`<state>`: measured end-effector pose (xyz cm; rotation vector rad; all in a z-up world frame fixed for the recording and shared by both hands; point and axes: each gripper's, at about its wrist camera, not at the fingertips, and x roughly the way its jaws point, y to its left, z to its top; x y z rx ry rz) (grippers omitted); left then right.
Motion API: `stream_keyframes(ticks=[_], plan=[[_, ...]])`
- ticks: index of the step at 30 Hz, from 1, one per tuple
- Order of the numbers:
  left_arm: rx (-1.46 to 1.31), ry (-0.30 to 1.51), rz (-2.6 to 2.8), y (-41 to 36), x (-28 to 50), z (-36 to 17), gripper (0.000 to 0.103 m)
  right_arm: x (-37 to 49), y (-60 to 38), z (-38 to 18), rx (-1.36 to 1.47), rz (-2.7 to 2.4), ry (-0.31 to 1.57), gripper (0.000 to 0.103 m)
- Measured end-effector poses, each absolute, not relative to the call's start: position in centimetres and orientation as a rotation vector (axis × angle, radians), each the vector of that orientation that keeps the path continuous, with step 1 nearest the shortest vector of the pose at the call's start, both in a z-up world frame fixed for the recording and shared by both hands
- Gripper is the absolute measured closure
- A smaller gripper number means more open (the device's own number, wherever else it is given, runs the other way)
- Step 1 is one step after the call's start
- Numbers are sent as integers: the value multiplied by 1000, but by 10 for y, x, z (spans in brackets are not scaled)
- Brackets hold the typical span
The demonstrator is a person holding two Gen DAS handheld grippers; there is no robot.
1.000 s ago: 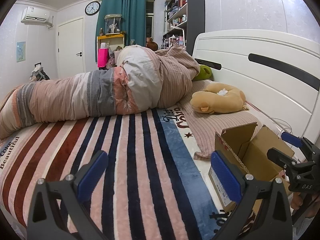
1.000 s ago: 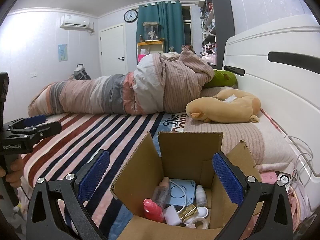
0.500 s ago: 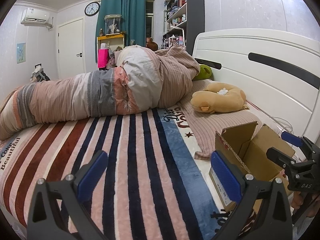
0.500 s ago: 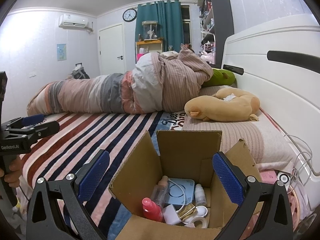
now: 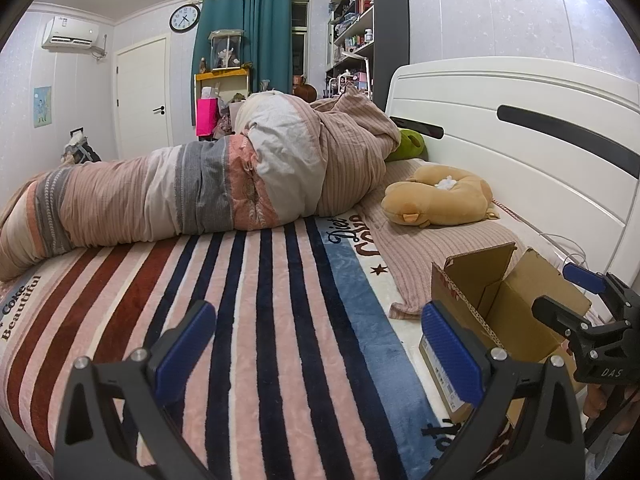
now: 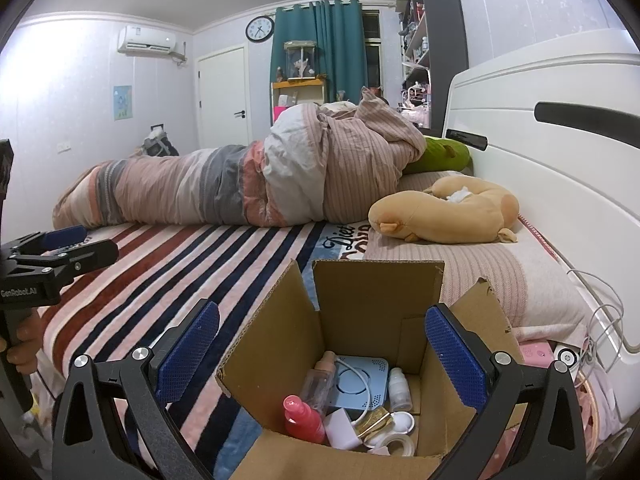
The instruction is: Organize rigid objects
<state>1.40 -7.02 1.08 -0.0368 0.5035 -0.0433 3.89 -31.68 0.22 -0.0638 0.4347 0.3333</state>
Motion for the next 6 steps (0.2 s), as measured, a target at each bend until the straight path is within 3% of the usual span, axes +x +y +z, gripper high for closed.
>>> stream_keyframes(ticks=[6], plan=[[-35, 503, -43, -69, 14, 11, 1, 40, -317, 2, -62, 335, 434, 0]])
